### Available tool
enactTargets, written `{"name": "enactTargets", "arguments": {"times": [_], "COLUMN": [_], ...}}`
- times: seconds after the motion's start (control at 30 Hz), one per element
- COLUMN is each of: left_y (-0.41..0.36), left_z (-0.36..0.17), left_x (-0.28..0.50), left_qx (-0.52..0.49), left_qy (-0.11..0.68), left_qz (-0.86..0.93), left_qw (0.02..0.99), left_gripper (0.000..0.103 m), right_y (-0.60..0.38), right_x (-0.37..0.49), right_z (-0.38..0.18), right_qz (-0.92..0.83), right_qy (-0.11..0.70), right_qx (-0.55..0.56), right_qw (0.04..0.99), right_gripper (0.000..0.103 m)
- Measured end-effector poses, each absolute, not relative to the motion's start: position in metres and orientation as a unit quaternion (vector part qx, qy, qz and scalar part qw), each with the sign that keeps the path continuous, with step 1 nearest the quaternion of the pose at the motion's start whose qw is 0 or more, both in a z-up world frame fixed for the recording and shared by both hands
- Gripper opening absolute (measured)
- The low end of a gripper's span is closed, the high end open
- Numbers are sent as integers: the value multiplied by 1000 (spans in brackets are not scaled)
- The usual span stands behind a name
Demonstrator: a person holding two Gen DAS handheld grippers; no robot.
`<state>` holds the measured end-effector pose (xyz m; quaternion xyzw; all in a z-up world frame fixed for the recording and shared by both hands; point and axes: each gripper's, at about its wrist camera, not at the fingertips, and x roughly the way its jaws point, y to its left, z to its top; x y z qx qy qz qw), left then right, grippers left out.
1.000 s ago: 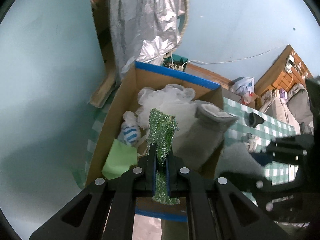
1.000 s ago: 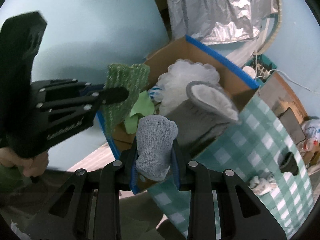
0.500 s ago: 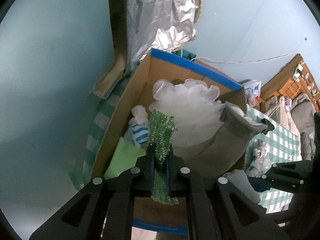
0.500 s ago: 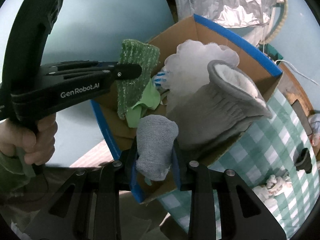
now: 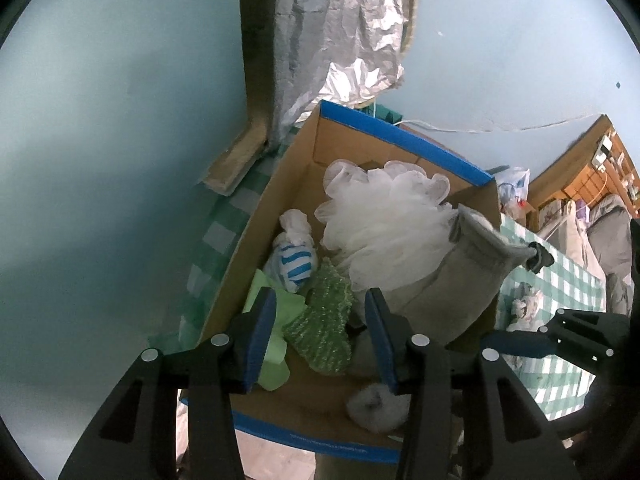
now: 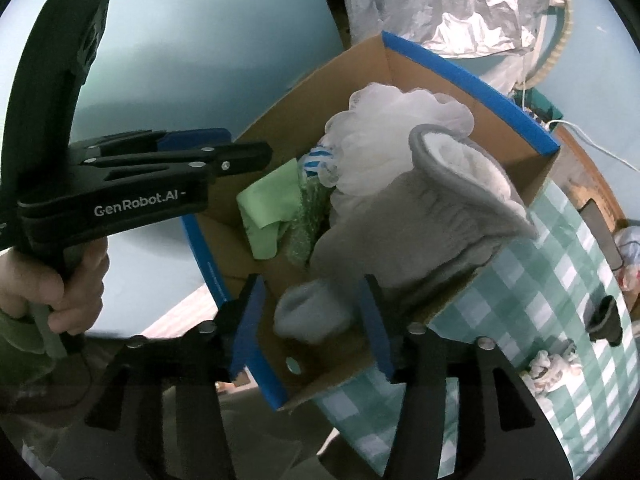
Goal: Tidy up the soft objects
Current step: 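Open the left gripper over the box while the right gripper releases the grey sock, then withdraw both grippers from the box back over the table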
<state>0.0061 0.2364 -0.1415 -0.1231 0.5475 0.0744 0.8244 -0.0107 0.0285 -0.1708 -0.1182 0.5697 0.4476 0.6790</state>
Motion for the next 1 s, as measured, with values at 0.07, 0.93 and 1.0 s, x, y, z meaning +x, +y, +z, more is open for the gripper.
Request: {"name": "enactTargets", "arguments": {"times": [0.07, 0.93, 1.0], "left_y": [236, 169, 163], "left_z": [-139, -111, -108], "left_x": [4, -7, -7], "left_qx": [-127, -130, -129], "left_qy": [544, 532, 531], "left_qz": [78, 71, 68], "left_qw": [826, 834, 835], "left_gripper": [47, 50, 50], "right_y": [26, -59, -70], "right_x": [-11, 9, 11], "right_z": [-169, -146, -146], "right_qz": [447, 420, 414], "right_qy": [565, 548, 547], "right_qx": [-119, -93, -89], "right_qw": [684, 718, 722], "right_gripper": [60, 62, 62]}}
